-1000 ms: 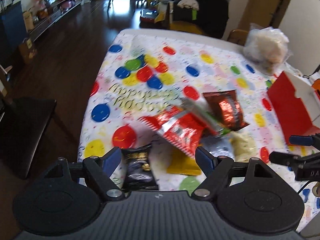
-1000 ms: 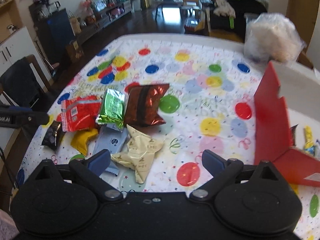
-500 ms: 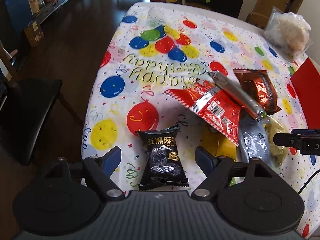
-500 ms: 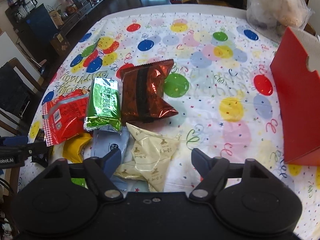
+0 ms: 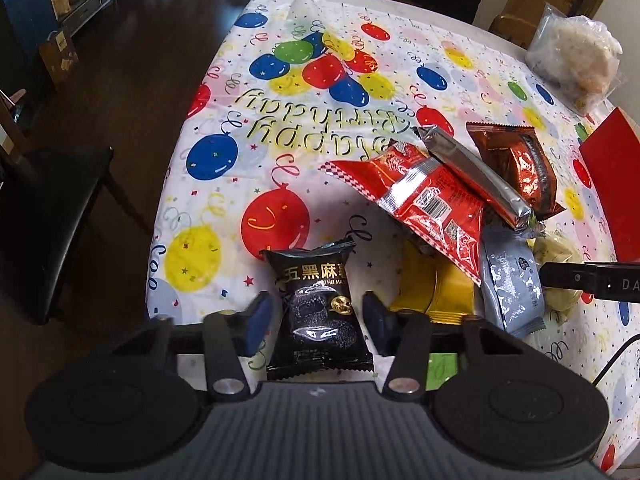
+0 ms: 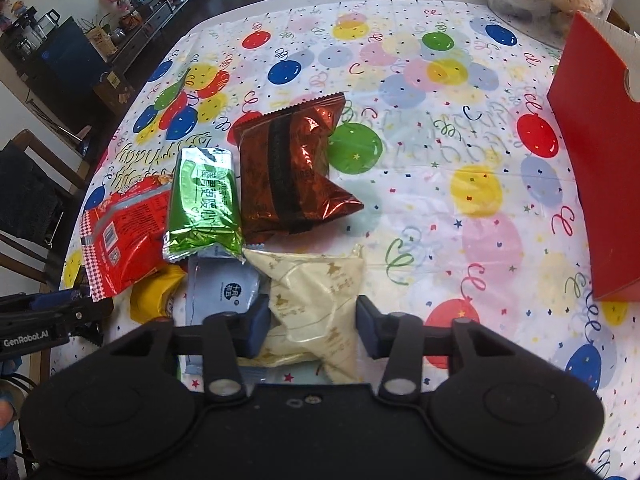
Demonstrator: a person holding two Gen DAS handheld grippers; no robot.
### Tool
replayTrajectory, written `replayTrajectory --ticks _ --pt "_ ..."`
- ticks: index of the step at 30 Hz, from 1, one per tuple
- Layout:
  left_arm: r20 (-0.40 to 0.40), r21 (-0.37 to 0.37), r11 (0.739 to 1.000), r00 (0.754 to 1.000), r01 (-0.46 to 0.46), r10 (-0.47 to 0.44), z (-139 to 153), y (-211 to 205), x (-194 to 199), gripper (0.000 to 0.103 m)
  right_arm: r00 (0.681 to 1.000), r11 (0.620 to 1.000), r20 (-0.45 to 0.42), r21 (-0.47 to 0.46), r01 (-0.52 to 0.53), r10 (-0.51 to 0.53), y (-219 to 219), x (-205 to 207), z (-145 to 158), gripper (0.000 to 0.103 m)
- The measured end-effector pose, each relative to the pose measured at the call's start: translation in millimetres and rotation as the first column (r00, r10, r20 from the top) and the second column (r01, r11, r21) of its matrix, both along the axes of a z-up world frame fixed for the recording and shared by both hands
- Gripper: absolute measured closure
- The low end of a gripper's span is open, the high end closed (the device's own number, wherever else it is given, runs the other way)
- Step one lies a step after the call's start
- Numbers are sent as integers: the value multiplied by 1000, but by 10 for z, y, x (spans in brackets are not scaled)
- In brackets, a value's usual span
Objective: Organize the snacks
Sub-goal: 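Grasp the cream pastry bag with the right tool while the left tool grasps the black sesame packet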
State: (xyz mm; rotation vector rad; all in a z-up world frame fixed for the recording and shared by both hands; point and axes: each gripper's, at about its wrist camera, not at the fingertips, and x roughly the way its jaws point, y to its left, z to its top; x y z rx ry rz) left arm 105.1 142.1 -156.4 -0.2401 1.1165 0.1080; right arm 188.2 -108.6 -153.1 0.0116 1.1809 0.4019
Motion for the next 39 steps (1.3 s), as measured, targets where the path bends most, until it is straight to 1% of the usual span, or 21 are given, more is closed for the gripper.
replayTrajectory --ticks 3,7,14,18,22,29,32,39 --pt "-2 -5 1000 1000 -6 6 -5 1 -10 66 1000 1000 7 1 -5 5 -7 -22 20 65" --pt "0 -12 1000 1000 -10 10 2 4 -38 68 1000 1000 11 3 -4 4 -42 -67 46 72" --pt "16 -21 1000 1000 6 -6 85 -63 -131 68 1000 999 16 29 19 -20 -185 -212 117 74" --pt "27 -23 1000 999 22 -21 176 -131 -191 68 999 998 34 47 28 -30 -278 -312 222 74" --pt "52 -17 999 997 49 -48 332 -238 -242 68 998 998 54 54 26 -29 -380 -409 368 74" --pt "98 4 994 989 107 -107 646 -581 -246 68 994 998 103 67 11 -18 -638 -514 670 74" --pt "125 27 991 983 134 -136 783 -797 -237 68 992 997 126 80 15 -25 -816 -516 788 74" --pt "173 36 979 963 202 -205 1058 -1359 -82 68 985 995 165 88 38 -52 -1295 -419 1016 74"
